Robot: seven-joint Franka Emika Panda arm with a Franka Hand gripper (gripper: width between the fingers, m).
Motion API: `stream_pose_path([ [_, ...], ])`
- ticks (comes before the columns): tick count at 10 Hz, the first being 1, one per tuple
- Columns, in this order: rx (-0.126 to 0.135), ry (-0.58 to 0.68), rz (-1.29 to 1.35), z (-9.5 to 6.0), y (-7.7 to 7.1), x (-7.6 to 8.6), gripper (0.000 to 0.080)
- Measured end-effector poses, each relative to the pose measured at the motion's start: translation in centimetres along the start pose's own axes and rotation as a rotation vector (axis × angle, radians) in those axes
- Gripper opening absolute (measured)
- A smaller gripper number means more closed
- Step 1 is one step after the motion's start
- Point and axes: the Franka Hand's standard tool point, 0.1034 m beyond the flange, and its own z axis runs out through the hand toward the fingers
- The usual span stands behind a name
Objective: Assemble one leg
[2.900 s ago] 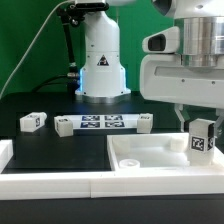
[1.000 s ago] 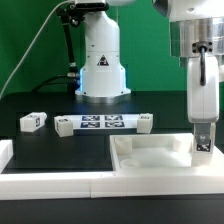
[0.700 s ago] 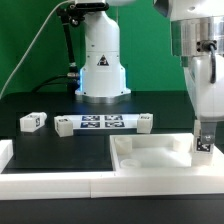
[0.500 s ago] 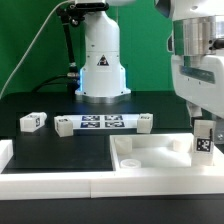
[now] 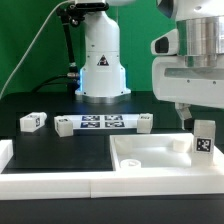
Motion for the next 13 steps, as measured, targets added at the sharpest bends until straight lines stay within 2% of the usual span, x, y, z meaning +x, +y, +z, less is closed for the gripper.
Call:
stream_pose_path([
  [2, -0.008, 0.006, -0.235, 0.03, 0.17, 0.23, 0.0649],
  [5, -0.008, 0.007, -0.282, 0.02, 0.21, 0.32, 0.0619],
  [6, -0.008, 0.007, -0.282, 0.02, 0.21, 0.33, 0.0436],
  [7, -0.010, 0.007, -0.282, 0.05, 0.32, 0.36, 0.0436],
  [8, -0.015, 0.005, -0.279, 0.13, 0.57, 0.49, 0.0295],
  [12, -0.014, 0.006, -0.190, 0.07, 0.65, 0.65, 0.0293],
  [13, -0.013, 0.007, -0.088, 0.08, 0.67, 0.65, 0.0293],
])
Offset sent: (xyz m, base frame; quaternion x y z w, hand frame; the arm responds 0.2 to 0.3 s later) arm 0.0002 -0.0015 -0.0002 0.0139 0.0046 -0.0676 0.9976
